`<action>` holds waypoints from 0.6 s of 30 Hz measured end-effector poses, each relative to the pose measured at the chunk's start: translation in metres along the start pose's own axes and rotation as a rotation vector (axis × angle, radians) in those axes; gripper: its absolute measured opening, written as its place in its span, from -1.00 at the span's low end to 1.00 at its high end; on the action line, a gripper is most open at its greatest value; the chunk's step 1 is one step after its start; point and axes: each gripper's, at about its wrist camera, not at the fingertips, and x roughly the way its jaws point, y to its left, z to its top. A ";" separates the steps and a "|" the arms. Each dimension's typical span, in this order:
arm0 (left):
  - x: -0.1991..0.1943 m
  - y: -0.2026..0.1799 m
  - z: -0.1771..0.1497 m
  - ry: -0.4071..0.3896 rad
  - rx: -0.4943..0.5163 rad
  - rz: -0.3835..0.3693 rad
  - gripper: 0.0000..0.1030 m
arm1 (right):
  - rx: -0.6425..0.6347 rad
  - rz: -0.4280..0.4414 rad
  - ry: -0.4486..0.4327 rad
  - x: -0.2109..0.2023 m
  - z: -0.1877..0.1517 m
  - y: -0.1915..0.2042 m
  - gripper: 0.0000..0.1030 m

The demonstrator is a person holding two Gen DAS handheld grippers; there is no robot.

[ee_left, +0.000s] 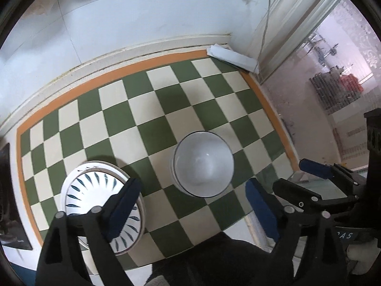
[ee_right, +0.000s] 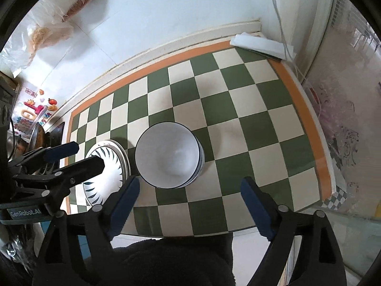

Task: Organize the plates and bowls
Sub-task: 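Grip the rim of the three-bowl stack with both grippers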

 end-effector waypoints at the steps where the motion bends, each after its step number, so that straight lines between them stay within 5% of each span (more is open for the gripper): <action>1: 0.000 0.000 -0.001 0.005 0.002 -0.007 0.81 | 0.002 -0.001 -0.004 -0.002 0.000 -0.001 0.79; 10: 0.001 -0.003 -0.002 0.021 0.009 -0.038 0.83 | 0.000 -0.011 -0.039 -0.015 0.000 -0.003 0.87; 18: 0.029 0.012 0.012 0.074 -0.046 -0.069 0.83 | 0.056 0.037 0.006 0.015 0.004 -0.020 0.89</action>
